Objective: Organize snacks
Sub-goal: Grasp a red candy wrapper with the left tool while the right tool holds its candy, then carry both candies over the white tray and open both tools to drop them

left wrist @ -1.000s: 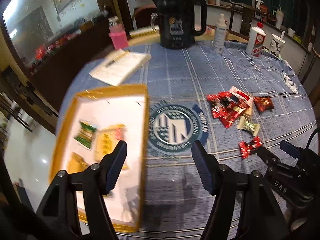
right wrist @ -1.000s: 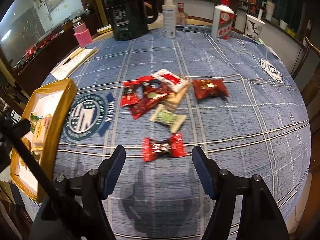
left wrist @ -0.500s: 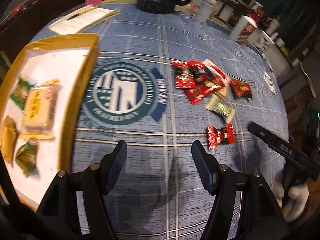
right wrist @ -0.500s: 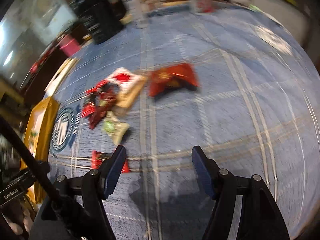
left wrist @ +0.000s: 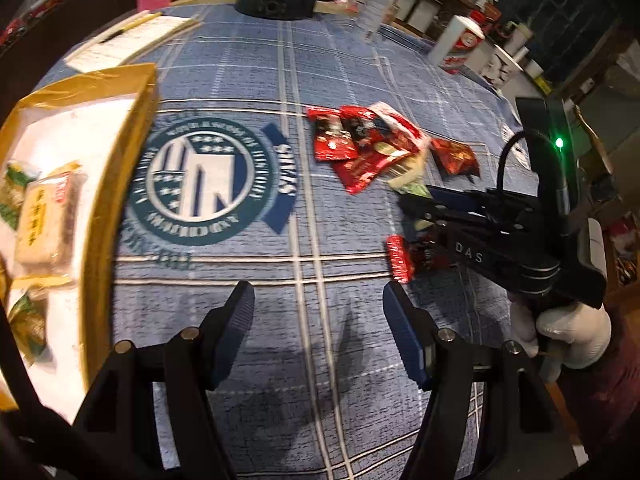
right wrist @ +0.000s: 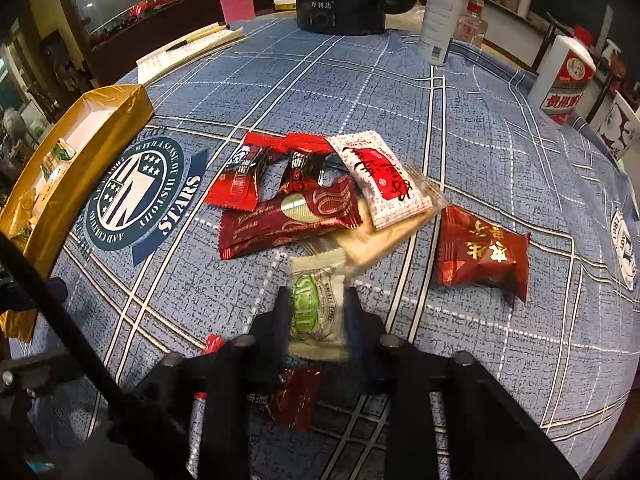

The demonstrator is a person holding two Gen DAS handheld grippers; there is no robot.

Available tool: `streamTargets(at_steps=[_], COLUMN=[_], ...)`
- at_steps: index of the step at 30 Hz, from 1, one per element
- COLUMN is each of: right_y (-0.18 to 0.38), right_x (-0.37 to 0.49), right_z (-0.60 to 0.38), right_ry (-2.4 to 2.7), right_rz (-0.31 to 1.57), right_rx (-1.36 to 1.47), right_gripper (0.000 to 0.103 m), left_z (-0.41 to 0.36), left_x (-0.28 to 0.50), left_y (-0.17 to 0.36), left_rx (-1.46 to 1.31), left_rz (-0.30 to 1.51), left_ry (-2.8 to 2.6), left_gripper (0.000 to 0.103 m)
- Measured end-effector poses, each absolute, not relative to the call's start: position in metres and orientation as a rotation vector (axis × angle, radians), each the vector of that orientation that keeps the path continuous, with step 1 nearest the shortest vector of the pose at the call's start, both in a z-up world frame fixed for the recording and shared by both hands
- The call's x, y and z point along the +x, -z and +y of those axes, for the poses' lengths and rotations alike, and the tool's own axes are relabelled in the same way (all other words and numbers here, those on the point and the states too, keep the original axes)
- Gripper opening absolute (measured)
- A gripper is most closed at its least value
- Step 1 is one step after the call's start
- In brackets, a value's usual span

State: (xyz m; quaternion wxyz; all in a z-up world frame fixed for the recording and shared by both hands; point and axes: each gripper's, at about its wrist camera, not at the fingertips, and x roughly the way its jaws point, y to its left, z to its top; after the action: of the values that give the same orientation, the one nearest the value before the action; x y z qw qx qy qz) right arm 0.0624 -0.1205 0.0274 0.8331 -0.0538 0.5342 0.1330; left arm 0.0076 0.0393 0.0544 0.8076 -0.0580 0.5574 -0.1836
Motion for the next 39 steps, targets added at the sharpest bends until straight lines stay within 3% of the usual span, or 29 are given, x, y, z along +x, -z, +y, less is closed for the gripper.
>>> streamTargets(at_steps=[9,17,20,21,22,39], right_y=[-0.036,-0.036,-0.039,-0.039,-0.04,-0.051], right_x=[0.043,0.012,0.006,0.004,0.001,-0.015], right_z=[-0.198,-0.232,-0.236,-0.238,-0.238,-0.193], right_ry=[-0.195,-0.114,-0.1,-0.098,-0.094,-0.125], right_rz=[1.143,1.157,1.15,1.149,1.148,1.145], right_rx=[0.245,0.326,0.339,0.342,0.345,0.329], right_gripper=[0.021,0.021,0.021,0.021,0.021,0.021], left_z=[-0.038,-0.084,-0.087,-0.086,-0.085,-0.01], left_x=[0.02,0.027,0.026,0.026,0.026,0.007], left_y=[-0.045,-0.028,-0.028,-0.029,-0.029,-0.059], left_rx=[0.087,0.318,0.388,0.371,0.342,0.033], left_rz=[1.162,1.135,1.12,1.126,1.136,1.084], left_ry=[0.627,0.74,0.729,0.748,0.768,0.65], left_gripper=[0.068,0.067,0.046,0.031,0.023,0.02])
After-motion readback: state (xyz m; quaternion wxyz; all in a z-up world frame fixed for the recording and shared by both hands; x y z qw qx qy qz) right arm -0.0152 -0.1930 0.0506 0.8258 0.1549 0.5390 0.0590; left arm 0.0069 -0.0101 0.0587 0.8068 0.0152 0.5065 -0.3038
